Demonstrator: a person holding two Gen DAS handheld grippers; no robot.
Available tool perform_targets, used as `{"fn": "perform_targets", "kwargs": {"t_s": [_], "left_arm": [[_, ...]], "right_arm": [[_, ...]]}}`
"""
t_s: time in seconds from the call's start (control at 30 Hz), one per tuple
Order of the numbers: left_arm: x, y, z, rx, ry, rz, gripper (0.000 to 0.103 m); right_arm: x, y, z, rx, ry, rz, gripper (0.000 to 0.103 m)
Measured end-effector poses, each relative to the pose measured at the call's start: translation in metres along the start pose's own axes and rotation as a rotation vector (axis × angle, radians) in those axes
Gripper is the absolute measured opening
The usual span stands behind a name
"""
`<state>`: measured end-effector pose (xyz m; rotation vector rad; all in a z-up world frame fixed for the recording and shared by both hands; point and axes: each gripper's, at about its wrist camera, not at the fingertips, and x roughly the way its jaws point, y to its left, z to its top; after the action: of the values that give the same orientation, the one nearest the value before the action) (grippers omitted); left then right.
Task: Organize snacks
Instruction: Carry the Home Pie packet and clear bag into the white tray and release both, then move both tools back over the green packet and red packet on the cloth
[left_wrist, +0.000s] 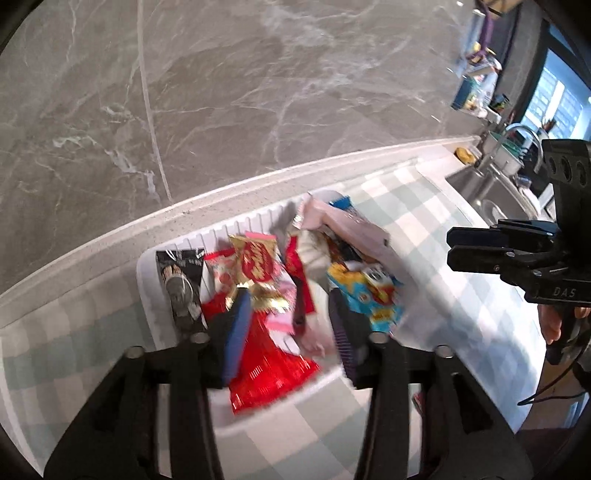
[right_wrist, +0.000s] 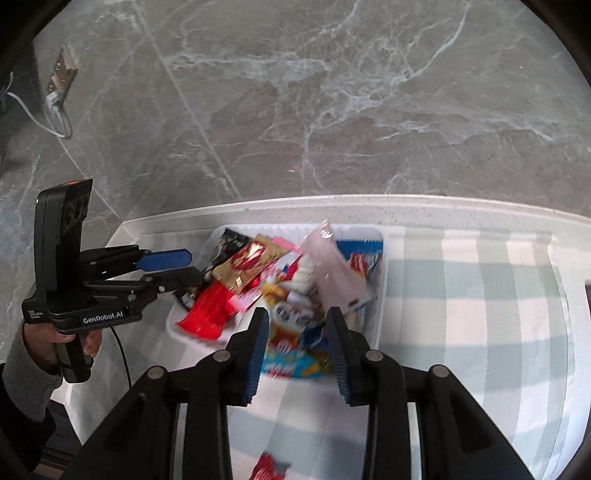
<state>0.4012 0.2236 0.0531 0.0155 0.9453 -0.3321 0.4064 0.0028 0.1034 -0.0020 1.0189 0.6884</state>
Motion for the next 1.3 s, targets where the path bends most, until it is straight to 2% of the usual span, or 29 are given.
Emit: {"fn": "perform_targets", "kwargs": {"t_s": [0.37,0.43,0.73,1.13,1.3], "left_arm": [[-0.045,-0.052,-0.059,0.051,0.010,0.011,0.046],[-0.050,-0.058,-0.068,0.053,0.011,0.012,0.050],[-0.070,-0.090,-0.120,0.084,0.042,0.034,0.051],[-0.082,-0.117,-0.182,0.109,0.099,0.050,0.052],[-0.084,-0.122,-0.209,0.088,0.127,0.030,0.052]], "right_arm": [[-0.032,0.023,-0.066,0.008,0.004,0.014,0.040],[-0.034,0.026,-0.077,0.001,0.008,0.007,0.040],[-0.042,0.036,-0.123,-0.023,0.035,-0.025,0.045],[-0.036,0.046,-0.156,-0.022,0.082,-0.022,0.045],[-0.030,0.048,-0.165,-0.021,0.095,-0.027,0.046]]}}
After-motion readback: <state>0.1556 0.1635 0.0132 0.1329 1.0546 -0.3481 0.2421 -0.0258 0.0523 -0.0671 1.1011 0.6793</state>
